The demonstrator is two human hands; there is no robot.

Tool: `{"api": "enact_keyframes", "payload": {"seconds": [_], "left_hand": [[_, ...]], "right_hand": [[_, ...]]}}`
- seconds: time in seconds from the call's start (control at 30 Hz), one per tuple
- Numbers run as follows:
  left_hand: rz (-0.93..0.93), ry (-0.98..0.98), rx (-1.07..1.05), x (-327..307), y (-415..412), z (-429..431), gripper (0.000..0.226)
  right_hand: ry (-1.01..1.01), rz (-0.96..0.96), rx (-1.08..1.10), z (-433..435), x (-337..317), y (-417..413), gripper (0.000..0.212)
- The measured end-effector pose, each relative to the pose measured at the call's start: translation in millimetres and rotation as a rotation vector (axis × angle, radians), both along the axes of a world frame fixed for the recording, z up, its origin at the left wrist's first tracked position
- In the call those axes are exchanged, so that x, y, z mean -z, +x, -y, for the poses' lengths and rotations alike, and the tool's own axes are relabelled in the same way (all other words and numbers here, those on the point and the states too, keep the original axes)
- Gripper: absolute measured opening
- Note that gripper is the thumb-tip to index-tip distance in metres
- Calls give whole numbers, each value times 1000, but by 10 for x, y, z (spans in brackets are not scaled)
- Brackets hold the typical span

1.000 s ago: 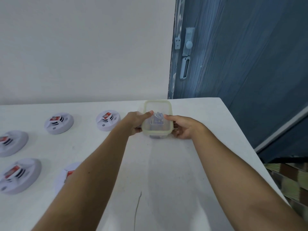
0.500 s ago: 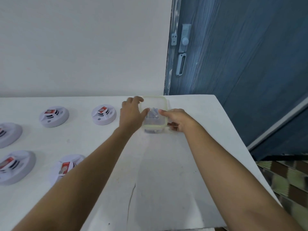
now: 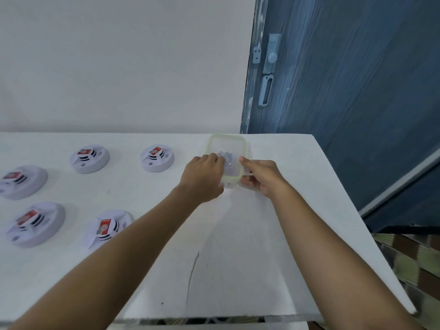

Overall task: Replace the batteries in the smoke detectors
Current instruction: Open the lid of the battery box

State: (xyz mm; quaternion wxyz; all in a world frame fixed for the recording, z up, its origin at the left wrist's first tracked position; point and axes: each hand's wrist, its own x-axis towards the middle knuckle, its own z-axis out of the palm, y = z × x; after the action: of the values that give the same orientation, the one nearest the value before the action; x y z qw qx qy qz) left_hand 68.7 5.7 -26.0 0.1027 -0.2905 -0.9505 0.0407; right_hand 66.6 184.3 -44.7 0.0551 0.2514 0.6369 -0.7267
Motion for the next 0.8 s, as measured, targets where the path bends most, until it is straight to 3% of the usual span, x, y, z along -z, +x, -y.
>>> {"api": "enact_keyframes", "payload": {"seconds": [0.2, 0.33, 0.43, 0.6, 0.73, 0.8], "left_hand": [[-11, -203, -89, -150, 112, -209, 43], [83, -205, -76, -190, 150, -333, 46], [158, -150, -183, -191, 171, -413, 41], [110, -280, -290, -19, 277, -497, 35], [5, -172, -317, 303, 77, -504, 43], [60, -218, -362, 165, 161, -534, 41]], "right_hand": [[54, -15, 38, 47, 2, 14, 22], [36, 2, 14, 36, 6, -2, 24], [-3, 37, -27, -9, 5, -19, 35], [-44, 106, -117, -80, -32, -32, 35], [-44, 134, -125, -111, -70, -47, 31], [-38, 137, -122, -109, -84, -49, 27]]}}
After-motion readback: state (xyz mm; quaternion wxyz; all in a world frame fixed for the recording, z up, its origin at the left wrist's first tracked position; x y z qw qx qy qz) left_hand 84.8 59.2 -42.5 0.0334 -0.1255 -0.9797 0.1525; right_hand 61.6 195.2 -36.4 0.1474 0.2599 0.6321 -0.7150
